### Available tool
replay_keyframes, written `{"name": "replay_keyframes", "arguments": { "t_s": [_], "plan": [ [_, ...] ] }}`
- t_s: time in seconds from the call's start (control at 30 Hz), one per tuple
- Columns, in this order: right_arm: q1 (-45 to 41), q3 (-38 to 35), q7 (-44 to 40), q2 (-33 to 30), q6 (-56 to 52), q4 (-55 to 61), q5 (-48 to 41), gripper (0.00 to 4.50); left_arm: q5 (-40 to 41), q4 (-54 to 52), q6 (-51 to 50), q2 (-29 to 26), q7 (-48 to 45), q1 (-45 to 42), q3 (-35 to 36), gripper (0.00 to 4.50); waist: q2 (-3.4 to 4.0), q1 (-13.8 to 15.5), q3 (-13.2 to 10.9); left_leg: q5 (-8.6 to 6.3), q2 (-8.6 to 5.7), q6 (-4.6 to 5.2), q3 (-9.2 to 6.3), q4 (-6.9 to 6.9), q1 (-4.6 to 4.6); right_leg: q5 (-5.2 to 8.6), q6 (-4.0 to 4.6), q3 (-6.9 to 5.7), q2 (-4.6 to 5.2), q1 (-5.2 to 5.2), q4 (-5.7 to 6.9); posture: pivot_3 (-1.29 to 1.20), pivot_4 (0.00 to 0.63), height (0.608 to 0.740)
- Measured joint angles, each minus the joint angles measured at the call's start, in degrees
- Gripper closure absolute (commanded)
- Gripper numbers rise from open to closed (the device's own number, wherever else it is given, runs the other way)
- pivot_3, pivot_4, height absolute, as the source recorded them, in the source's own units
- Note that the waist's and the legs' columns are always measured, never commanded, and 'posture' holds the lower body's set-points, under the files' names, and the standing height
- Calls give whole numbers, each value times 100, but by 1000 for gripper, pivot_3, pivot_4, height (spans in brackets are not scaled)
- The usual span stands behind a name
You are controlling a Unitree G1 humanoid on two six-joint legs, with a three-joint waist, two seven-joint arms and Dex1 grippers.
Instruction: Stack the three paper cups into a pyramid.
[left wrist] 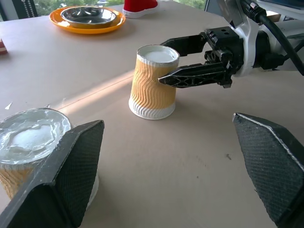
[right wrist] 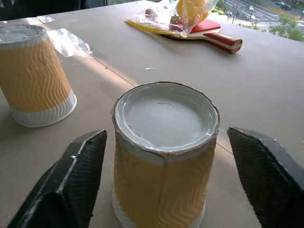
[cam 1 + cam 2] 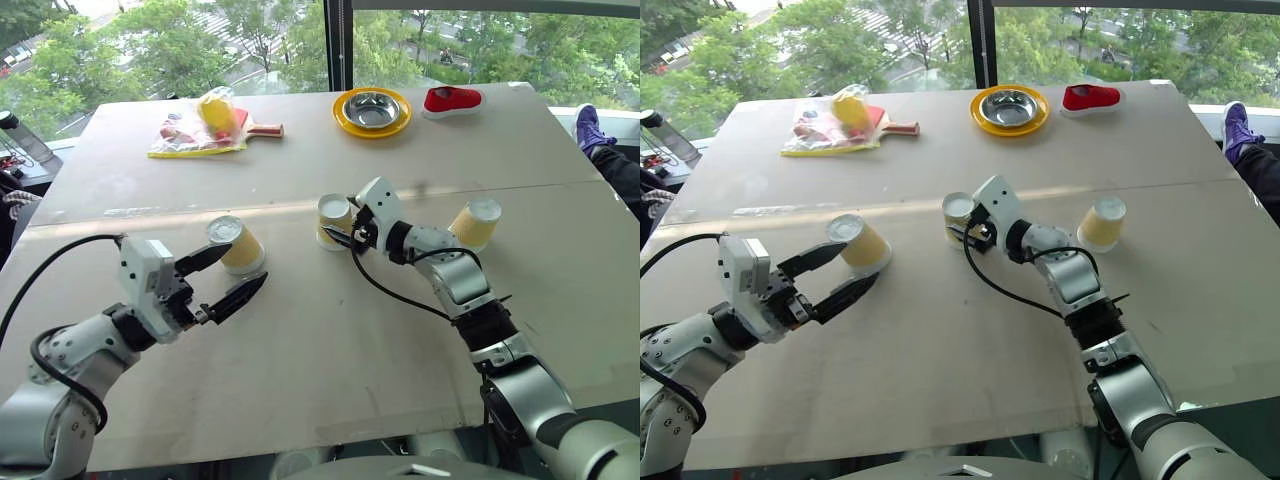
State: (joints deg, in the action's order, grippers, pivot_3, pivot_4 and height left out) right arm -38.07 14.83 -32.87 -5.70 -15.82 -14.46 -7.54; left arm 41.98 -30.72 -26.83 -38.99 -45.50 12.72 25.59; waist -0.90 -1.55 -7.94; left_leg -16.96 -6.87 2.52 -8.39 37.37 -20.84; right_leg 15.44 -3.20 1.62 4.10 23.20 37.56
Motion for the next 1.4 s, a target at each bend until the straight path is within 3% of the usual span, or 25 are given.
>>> {"name": "replay_keyframes", "arguments": {
  "t_s": [0.13, 0.3, 0.47, 0.67, 0.87, 1.27, 1.37, 1.4],
  "plan": [
    [354, -66, -91, -331, -109, 741, -27, 32, 101, -96, -35, 13, -148, 33, -209, 0, -1, -1, 1, 0, 0, 0, 0, 5, -1, -1, 2, 2, 1, 0, 5, 0, 150, 740],
    [1386, -327, -324, -1197, -887, 2463, -303, 32, 134, -311, -172, -77, -272, -246, -735, 0, 0, 82, 0, -1, 0, 0, 0, 2, -4, -1, 2, 19, 2, 1, 0, 0, 150, 740],
    [1791, -1294, 484, -1276, -459, 3187, -151, 32, 133, -425, -410, -42, -30, -1279, -1404, 0, -2, 93, 2, 0, 0, -2, 9, 7, 5, -2, 1, 36, -1, 2, 20, 0, 150, 740],
    [2272, -2231, 1107, -1663, -396, 3168, 91, 32, 129, -352, -677, 0, 80, -2043, -1916, 0, -4, 71, 3, 0, 0, -2, 13, 0, 4, -2, 2, 41, -5, 6, 16, 0, 150, 740],
    [2541, -2383, 1203, -1281, -925, 2892, -341, 32, 106, -98, -921, -131, -109, -2844, -2174, 0, -4, 66, 3, 1, -1, -2, 15, 3, 5, -2, 2, 71, -10, 15, 28, 0, 150, 740],
    [2471, -2639, 1537, -979, -1159, 2665, -779, 32, 105, -98, -1064, -207, -212, -2867, -2186, 0, -4, 76, 2, 0, -1, -2, 16, 1, 2, -2, 1, 71, -10, 22, 24, 0, 150, 740],
    [2403, -2656, 1532, -956, -1102, 2563, -874, 839, 174, -106, -1126, -209, -249, -2874, -2176, 0, -4, 75, 2, 0, -1, -2, 16, 1, 2, -2, 2, 71, -10, 23, 25, 0, 150, 740],
    [2405, -2654, 1527, -956, -1081, 2561, -890, 1322, 220, -124, -1142, -217, -292, -2873, -2171, 0, -4, 74, 2, 0, -1, -2, 16, 1, 2, -2, 1, 70, -10, 23, 24, 0, 150, 740]
  ]
}}
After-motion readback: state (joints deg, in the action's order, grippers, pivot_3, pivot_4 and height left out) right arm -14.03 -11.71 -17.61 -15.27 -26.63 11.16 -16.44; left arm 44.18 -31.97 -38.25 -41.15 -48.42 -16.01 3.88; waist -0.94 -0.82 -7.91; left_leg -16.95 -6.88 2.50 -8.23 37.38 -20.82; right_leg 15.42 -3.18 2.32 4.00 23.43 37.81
